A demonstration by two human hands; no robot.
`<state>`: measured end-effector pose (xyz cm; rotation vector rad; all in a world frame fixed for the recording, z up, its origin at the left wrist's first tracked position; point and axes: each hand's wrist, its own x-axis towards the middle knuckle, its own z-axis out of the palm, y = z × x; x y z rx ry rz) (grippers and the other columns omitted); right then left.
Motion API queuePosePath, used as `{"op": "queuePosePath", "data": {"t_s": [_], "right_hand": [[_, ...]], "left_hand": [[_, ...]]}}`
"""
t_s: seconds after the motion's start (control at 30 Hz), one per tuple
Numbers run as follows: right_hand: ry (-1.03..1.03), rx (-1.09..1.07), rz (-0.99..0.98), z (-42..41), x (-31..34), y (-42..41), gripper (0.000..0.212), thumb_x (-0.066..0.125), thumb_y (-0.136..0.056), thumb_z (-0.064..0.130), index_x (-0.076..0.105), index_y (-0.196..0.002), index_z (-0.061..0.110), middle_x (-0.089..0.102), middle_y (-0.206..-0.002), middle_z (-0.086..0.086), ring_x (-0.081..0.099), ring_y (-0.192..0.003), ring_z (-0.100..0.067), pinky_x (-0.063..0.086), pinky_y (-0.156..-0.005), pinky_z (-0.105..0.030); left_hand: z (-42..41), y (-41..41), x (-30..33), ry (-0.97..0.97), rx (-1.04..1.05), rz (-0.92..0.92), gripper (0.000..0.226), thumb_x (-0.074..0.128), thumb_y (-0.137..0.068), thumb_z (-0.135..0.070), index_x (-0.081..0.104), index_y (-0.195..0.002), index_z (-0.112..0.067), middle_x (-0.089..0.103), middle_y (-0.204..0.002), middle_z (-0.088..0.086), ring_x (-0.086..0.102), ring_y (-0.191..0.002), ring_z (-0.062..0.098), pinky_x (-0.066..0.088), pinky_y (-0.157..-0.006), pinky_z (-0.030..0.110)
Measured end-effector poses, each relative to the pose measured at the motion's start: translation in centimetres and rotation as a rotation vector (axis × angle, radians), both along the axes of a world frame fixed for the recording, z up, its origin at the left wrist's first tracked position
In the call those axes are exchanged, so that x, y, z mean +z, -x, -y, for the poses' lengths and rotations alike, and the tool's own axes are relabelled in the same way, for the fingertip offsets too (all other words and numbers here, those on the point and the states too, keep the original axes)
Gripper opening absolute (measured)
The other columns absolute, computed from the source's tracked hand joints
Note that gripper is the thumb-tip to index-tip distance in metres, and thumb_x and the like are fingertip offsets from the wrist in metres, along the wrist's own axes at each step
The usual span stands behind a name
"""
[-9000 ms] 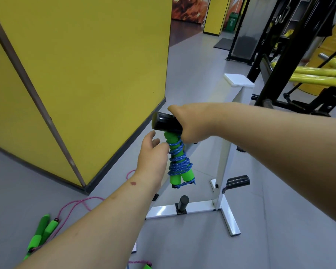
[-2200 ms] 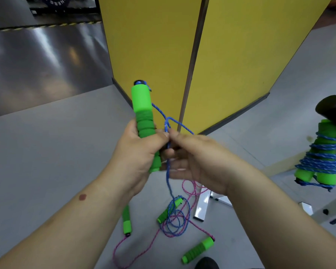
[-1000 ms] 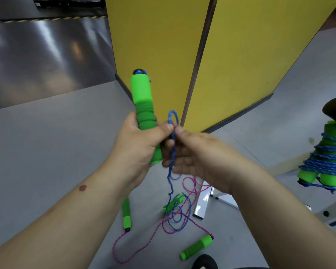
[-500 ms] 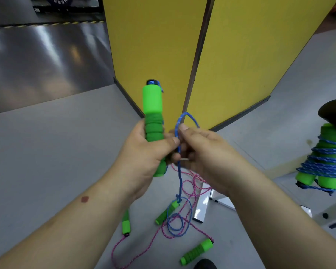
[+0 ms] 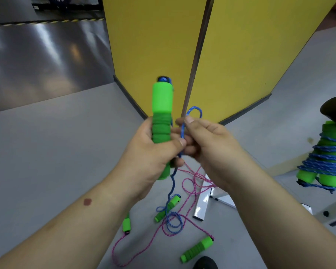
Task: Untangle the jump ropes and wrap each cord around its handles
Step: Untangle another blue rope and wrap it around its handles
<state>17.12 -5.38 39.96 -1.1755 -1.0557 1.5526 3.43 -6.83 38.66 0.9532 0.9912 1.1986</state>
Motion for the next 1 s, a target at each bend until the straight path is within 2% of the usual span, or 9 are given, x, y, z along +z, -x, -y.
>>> {"op": "queuePosePath", "data": {"t_s": [0.07,0.17,0.27,0.43,0.5,0.6,0.77,0.9,1.0], "right_hand": [[0.173,0.234,0.047,0.3,0.0,-0.3,0.033,0.050,-0.103,0.036,0.070,-0.089,0.014,0.072,-0.082,-0.007,0.069,-0.070,-0.021,0.056,-0.083,-0.044],[0.104,0.418,0.238,0.7,0.2,-0.7,0.020,0.054,-0.102,0.016,0.071,-0.107,0.007,0.077,-0.090,-0.008,0.072,-0.081,-0.019,0.055,-0.075,-0.032],[-0.065,0.147,0.089,0.1,0.5,-0.4,0.015,0.057,-0.099,0.004,0.070,-0.106,0.005,0.075,-0.081,-0.004,0.070,-0.073,-0.015,0.056,-0.070,-0.029],[-0.101,-0.128,-0.035,-0.5,0.2,-0.2,0.018,0.058,-0.100,0.011,0.066,-0.111,0.000,0.075,-0.082,-0.004,0.068,-0.062,-0.012,0.055,-0.056,-0.027],[0.057,0.014,-0.045,-0.1,-0.1,0.1,0.035,0.052,-0.103,0.028,0.061,-0.114,-0.004,0.068,-0.073,-0.002,0.065,-0.059,-0.015,0.058,-0.066,-0.034],[0.275,0.390,0.100,0.7,-0.1,-0.3,0.047,0.047,-0.101,0.049,0.065,-0.113,0.007,0.075,-0.088,-0.007,0.071,-0.088,-0.027,0.054,-0.091,-0.041],[-0.056,0.177,0.078,0.4,0.4,-0.2,0.018,0.051,-0.103,0.010,0.069,-0.102,0.005,0.074,-0.080,-0.005,0.070,-0.070,-0.017,0.059,-0.070,-0.029],[-0.184,-0.127,-0.015,-0.1,0.9,-0.2,0.019,0.055,-0.102,0.012,0.067,-0.112,0.002,0.073,-0.081,0.001,0.067,-0.060,-0.008,0.051,-0.048,-0.021],[-0.091,-0.074,0.037,-0.1,0.3,-0.3,0.029,0.054,-0.103,0.024,0.066,-0.113,0.000,0.071,-0.078,0.001,0.058,-0.055,-0.014,0.046,-0.046,-0.023]], "left_hand": [[-0.8,1.0,0.2,0.001,0.133,0.033,0.024,0.064,-0.093,0.005,0.051,-0.094,-0.014,0.072,-0.077,0.002,0.064,-0.056,0.016,0.047,-0.046,0.026],[-1.6,2.4,0.2,-0.007,0.267,-0.026,0.023,0.065,-0.095,-0.001,0.050,-0.093,-0.018,0.076,-0.086,0.002,0.077,-0.079,0.022,0.046,-0.047,0.025],[-0.8,1.9,0.1,0.014,0.150,-0.049,0.020,0.062,-0.098,-0.004,0.050,-0.093,-0.019,0.073,-0.079,-0.007,0.074,-0.069,0.011,0.046,-0.046,0.022],[0.7,-0.1,-0.1,-0.006,-0.093,-0.037,0.023,0.063,-0.095,0.004,0.054,-0.105,-0.015,0.072,-0.076,-0.007,0.076,-0.073,0.020,0.045,-0.045,0.023],[0.2,0.2,0.2,0.006,-0.023,0.034,0.024,0.062,-0.093,0.010,0.052,-0.100,-0.011,0.070,-0.080,0.008,0.068,-0.058,0.017,0.046,-0.045,0.025],[-1.1,1.6,0.3,-0.013,0.168,0.006,0.028,0.066,-0.092,0.006,0.050,-0.094,-0.017,0.071,-0.076,0.004,0.064,-0.058,0.018,0.046,-0.048,0.027],[-1.1,2.1,-0.2,-0.012,0.183,-0.085,0.022,0.064,-0.096,-0.002,0.051,-0.096,-0.019,0.075,-0.081,-0.003,0.075,-0.075,0.016,0.046,-0.047,0.023],[0.9,-0.4,-0.1,-0.028,-0.089,-0.012,0.035,0.060,-0.095,0.006,0.056,-0.118,-0.019,0.071,-0.075,-0.013,0.073,-0.073,0.011,0.045,-0.047,0.023],[1.0,-0.9,0.2,-0.042,-0.061,0.021,0.034,0.062,-0.092,0.012,0.057,-0.108,-0.017,0.068,-0.070,-0.006,0.068,-0.061,0.012,0.048,-0.049,0.024]]}}
